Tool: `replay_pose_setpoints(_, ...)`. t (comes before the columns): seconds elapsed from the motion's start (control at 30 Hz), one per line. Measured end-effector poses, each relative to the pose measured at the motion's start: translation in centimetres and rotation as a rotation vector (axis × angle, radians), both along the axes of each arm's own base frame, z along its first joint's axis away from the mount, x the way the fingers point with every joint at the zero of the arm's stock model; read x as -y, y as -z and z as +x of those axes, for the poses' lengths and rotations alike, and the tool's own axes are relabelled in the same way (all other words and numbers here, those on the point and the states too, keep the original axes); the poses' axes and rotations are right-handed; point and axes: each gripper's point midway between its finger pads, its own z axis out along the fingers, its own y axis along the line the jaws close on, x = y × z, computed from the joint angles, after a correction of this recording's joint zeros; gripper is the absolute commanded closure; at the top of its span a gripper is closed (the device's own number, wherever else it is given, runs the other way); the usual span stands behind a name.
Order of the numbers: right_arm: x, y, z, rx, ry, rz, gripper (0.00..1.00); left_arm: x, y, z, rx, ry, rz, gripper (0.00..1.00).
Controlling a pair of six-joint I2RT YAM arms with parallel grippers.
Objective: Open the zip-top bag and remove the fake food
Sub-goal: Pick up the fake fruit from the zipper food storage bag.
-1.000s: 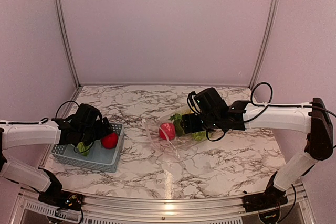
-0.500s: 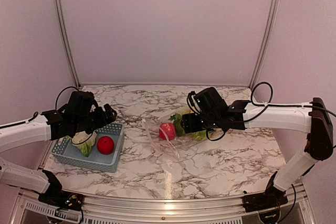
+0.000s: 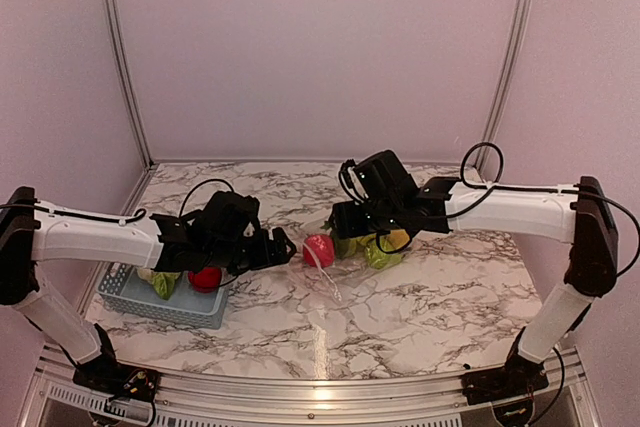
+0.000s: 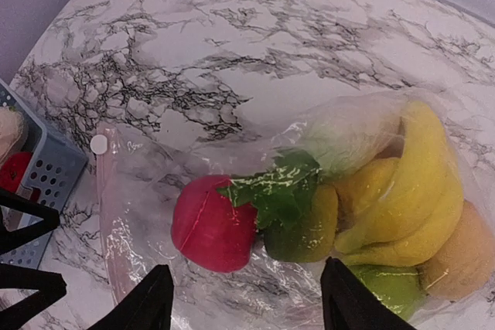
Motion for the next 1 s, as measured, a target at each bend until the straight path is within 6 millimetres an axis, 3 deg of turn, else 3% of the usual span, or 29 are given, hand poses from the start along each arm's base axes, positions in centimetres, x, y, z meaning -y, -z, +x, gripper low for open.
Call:
replay_pose_setpoints(0.13, -0.7, 0.6, 0.4, -0.011, -0.012, -0.005, 0.40, 2.3, 0.6, 0.1, -0.017, 0.033, -0.024, 0.09)
replay_pose_setpoints(0.53, -1.9, 1.9, 0.9, -0.034, -0.031, -0.014, 0.47, 5.5, 1.5, 1.0, -0.031, 0.056, -0.077, 0.48)
replay_pose_setpoints(0.8, -1.7, 2.6, 1.2, -0.046, -0.029, -0.023, 0.49, 5.8, 1.6, 1.1, -0.023, 0.055, -0.098, 0.43)
replay_pose_setpoints(1.0, -1.6, 2.6, 1.3, -0.045, -0.030, -0.025, 0.50, 4.2, 0.7, 0.5, -0.001, 0.033, -0.106, 0.47)
